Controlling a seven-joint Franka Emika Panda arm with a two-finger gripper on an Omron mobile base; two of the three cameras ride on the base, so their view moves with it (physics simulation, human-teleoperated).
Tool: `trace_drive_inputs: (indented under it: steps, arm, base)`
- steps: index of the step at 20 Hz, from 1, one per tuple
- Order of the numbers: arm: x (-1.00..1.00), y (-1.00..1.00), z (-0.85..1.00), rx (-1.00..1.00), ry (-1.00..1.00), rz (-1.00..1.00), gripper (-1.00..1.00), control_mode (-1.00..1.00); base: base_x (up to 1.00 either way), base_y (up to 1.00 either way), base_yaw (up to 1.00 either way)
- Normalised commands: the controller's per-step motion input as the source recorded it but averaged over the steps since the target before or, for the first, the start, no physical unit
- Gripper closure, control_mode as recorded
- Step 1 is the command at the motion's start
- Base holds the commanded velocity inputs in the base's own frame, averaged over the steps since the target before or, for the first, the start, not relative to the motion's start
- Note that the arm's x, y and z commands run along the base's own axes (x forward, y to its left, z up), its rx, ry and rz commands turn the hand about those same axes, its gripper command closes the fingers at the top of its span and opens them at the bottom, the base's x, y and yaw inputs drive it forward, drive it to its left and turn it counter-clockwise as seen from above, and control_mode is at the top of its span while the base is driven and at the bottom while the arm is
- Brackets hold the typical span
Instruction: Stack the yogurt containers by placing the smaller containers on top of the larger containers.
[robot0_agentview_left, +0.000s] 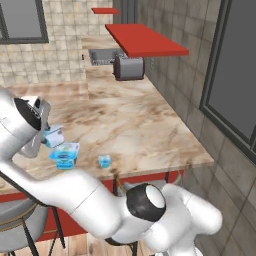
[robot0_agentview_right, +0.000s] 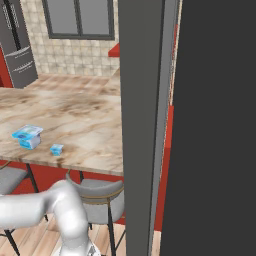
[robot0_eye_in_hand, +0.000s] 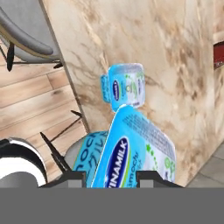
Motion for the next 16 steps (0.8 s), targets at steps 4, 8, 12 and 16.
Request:
trace_drive_inputs:
  steps: [4,8,12,16]
  arm:
    - [-0.39,-1.00,0.00,0.13,-0.11,0.12,1.00,-1.00]
    - [-0.12,-1.00,-0.02,0.09,-0.11,0.12,1.00,-1.00]
    - [0.00,-0.84,-0.11,0.06,-0.10,0.20,1.00,-1.00]
    - [0.05,-0.39,-0.28,0.03,-0.08,0.28,1.00,-1.00]
  base:
    - [0.00,0.00,0.00]
    - [0.00,0.00,0.00]
    - [0.00,0.00,0.00]
    - [0.00,0.00,0.00]
